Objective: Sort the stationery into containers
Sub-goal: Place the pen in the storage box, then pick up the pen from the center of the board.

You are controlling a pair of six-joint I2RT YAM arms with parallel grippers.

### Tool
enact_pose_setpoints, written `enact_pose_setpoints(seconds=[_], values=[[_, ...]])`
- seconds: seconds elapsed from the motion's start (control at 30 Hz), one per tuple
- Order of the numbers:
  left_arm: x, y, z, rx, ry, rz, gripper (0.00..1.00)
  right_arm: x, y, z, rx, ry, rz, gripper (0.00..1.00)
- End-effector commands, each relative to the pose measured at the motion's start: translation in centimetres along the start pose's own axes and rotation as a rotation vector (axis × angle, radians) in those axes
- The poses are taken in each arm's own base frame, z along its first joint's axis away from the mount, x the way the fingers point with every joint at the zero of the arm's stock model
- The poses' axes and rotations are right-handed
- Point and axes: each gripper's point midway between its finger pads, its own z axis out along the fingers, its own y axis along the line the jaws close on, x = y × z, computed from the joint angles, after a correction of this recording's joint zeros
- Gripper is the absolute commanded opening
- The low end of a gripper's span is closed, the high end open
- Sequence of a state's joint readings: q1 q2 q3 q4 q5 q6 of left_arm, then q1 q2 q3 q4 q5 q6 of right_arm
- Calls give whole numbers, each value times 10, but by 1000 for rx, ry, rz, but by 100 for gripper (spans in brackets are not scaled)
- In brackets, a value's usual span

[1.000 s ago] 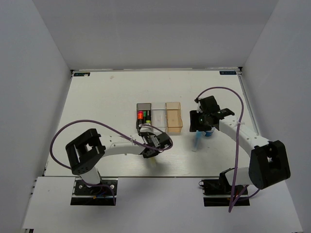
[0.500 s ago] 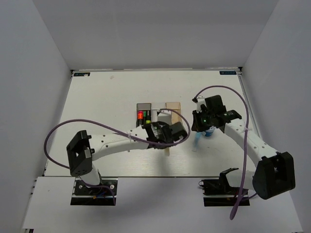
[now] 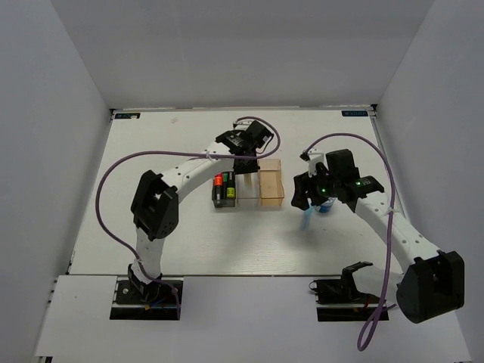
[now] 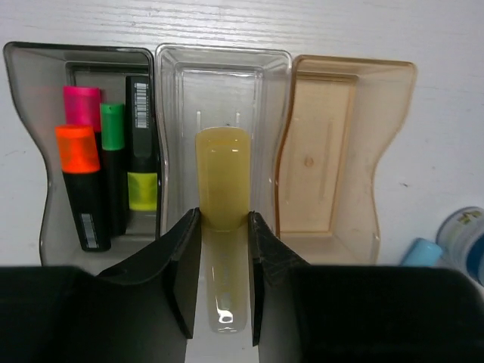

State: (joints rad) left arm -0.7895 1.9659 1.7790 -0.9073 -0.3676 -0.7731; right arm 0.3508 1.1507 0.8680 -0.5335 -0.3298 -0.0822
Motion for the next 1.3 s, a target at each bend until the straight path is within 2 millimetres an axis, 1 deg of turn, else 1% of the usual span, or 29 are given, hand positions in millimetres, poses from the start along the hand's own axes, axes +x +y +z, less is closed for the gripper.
enact_pose_setpoints(seconds=[0.0,0.03,0.07,0.1,0.17,0.27,0.3,0.4,0.53,0.6,0.63,0.67,0.7,0.73,0.77,0.8,0.83,0.87,0.9,0.93,1.0,1.03,1.07,1.1,1.13,1.17,1.2,1.23,1.27], values=[[-1,-3,2,39,56,34,6,-7,2,-4,-19,-42,-21,70],[0,0,7,28,62,32,8,-7,2,-4,-28,-43,-20,74],[1,-2,10,39,66,30,12,-6,2,-4,-30,-42,-23,86],[1,0,14,33,70,29,18,-6,3,-5,-37,-40,-27,90],[6,0,20,40,86,28,22,-3,6,-5,-58,-31,-25,90],[8,-1,25,45,101,37,38,-2,7,-5,-75,-20,-8,90],[7,-3,24,49,100,39,45,-2,7,-4,-83,-13,7,77],[1,-9,20,75,94,41,55,4,12,-3,-116,27,59,58],[-13,-15,3,106,64,43,63,9,11,-5,-106,44,93,57],[-13,-9,-9,110,54,58,63,7,3,-9,-56,26,71,60],[-13,-9,-12,113,43,63,63,2,-7,-13,-7,-5,18,67],[-13,-10,-32,147,14,85,60,-3,-11,-18,27,-37,-11,72],[0,-5,-31,141,27,134,53,0,-20,-22,84,-46,-59,77],[5,-5,-36,158,22,176,40,-10,-31,-24,141,-90,-113,81],[24,-13,-40,192,37,227,24,-12,-35,-28,172,-109,-140,89],[22,-13,-60,231,8,256,9,-12,-46,-30,229,-108,-179,90],[42,-4,-55,215,48,302,8,-11,-55,-31,278,-92,-198,90],[53,-5,-67,238,64,332,8,-8,-63,-33,310,-70,-213,90],[64,-7,-74,252,72,359,23,-8,-73,-37,370,-49,-217,90],[74,2,-76,241,86,385,38,-3,-86,-37,427,-9,-208,90],[100,9,-76,224,112,441,70,2,-95,-38,462,18,-197,90],[104,14,-84,236,94,452,73,4,-95,-36,451,27,-190,90],[113,20,-81,222,105,467,73,8,-90,-32,422,38,-166,90],[117,16,-85,240,87,471,73,8,-88,-32,407,38,-156,90],[120,21,-89,251,85,462,72,11,-78,-29,350,42,-137,87],[127,26,-87,245,95,459,68,12,-68,-28,297,37,-116,82],[128,22,-92,274,84,452,60,10,-62,-30,272,24,-105,68],[131,27,-93,275,86,446,30,14,-49,-28,203,30,-95,59],[136,32,-91,267,90,446,15,17,-36,-28,134,26,-91,38]])
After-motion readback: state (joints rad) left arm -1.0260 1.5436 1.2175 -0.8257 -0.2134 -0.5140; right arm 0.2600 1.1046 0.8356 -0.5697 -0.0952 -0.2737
